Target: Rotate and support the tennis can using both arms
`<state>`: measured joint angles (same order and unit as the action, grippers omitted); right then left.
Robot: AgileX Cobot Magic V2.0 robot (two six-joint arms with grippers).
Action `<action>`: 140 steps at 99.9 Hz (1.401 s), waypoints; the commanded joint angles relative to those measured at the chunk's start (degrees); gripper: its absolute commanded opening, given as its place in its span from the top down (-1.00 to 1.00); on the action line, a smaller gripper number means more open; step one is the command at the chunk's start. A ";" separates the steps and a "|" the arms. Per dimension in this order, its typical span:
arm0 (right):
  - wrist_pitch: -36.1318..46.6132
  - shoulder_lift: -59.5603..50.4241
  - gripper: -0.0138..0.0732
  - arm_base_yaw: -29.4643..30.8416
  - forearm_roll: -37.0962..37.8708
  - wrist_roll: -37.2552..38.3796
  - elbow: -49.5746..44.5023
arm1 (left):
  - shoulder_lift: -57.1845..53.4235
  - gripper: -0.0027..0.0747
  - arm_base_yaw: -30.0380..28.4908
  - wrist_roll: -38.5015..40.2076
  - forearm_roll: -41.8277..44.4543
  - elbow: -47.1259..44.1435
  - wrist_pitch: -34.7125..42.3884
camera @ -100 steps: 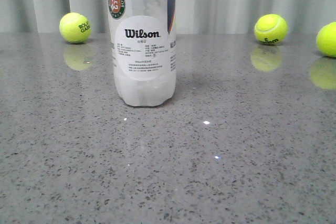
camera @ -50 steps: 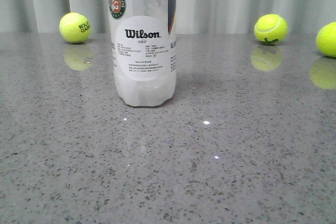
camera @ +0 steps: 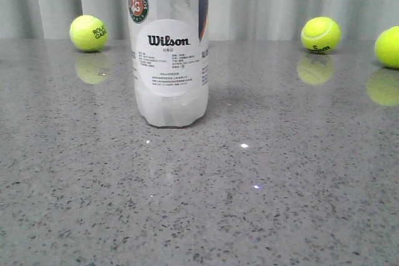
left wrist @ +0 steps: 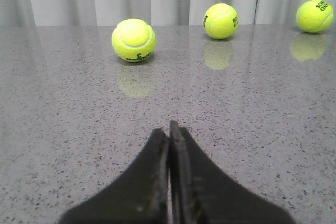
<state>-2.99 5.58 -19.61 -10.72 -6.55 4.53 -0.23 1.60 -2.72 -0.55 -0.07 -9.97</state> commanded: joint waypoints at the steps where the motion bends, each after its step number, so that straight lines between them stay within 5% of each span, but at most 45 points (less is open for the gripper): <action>1: 10.15 0.46 0.82 5.30 5.70 3.97 -1.33 | -2.04 0.98 0.00 0.53 -0.56 -2.50 4.29; 17: 12.63 -2.54 0.82 16.56 15.11 11.87 -6.28 | -2.04 0.98 0.00 0.53 -0.56 -2.50 4.29; 33: 5.69 -7.34 0.82 21.73 18.27 12.11 -6.16 | -2.04 0.98 0.00 0.53 -0.56 -2.50 4.29; 140: 2.68 -7.20 0.82 21.79 12.94 6.55 -6.21 | -2.04 0.98 0.00 0.53 -0.56 -2.50 4.29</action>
<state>-4.87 -0.58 1.90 2.37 0.61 -1.48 -0.23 1.60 -2.72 -0.55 -0.07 -10.10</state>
